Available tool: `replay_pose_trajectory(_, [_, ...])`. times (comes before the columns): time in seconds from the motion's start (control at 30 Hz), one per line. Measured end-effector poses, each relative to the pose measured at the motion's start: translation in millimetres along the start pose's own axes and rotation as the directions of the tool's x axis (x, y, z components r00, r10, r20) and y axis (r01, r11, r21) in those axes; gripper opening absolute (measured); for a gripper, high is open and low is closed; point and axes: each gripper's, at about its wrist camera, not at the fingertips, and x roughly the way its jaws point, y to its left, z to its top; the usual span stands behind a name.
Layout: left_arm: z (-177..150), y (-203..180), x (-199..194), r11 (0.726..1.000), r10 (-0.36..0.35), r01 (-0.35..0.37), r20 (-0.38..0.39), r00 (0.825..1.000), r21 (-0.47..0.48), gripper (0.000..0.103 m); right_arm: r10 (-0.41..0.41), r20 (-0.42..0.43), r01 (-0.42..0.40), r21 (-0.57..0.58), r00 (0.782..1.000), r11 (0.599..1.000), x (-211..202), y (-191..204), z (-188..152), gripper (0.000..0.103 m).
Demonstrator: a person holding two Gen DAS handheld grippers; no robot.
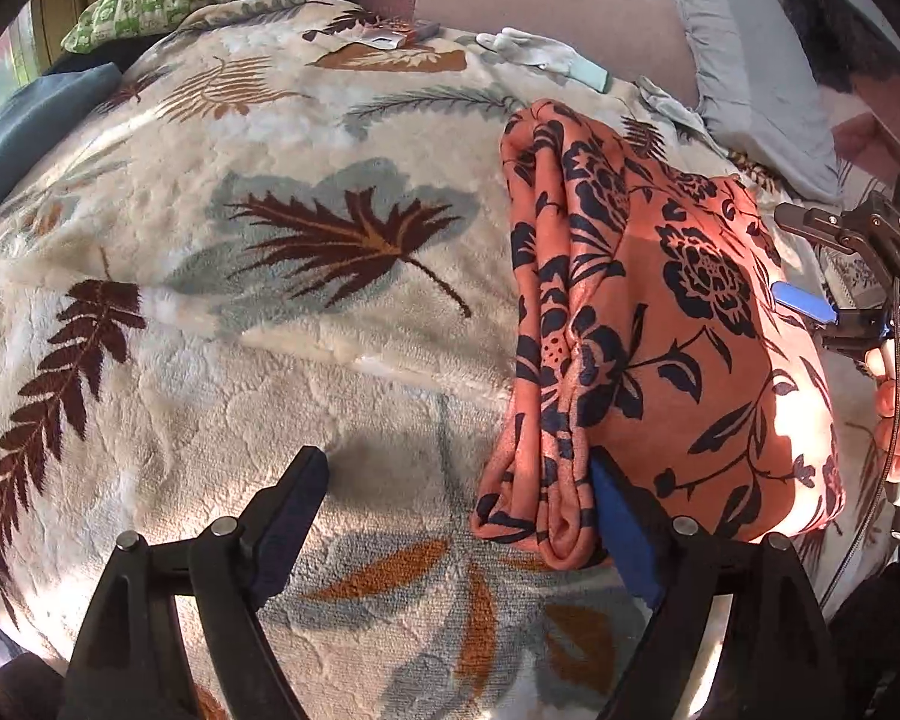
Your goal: Fold small clothes
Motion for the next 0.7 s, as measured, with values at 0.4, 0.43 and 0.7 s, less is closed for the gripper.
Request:
replay_pose_trajectory(0.4, [-3, 10, 0, 1.000, -0.028, 0.027, 0.050, 0.998, 0.014, 0.087, 0.282, -0.198, -0.297, -0.046, 0.939, 0.954, 60, 123, -13, 0.084])
replay_pose_trajectory(0.43, [-3, 9, -1, 1.000, -0.020, 0.019, 0.056, 0.998, 0.022, 0.087, 0.293, -0.219, -0.301, 0.000, 0.931, 0.954, 80, 118, -13, 0.084])
replay_pose_trajectory(0.7, [-5, 13, -1, 0.999, -0.052, 0.051, 0.059, 0.997, 0.007, 0.087, 0.353, -0.140, -0.345, 0.082, 0.925, 0.935, 84, 116, -5, 0.084])
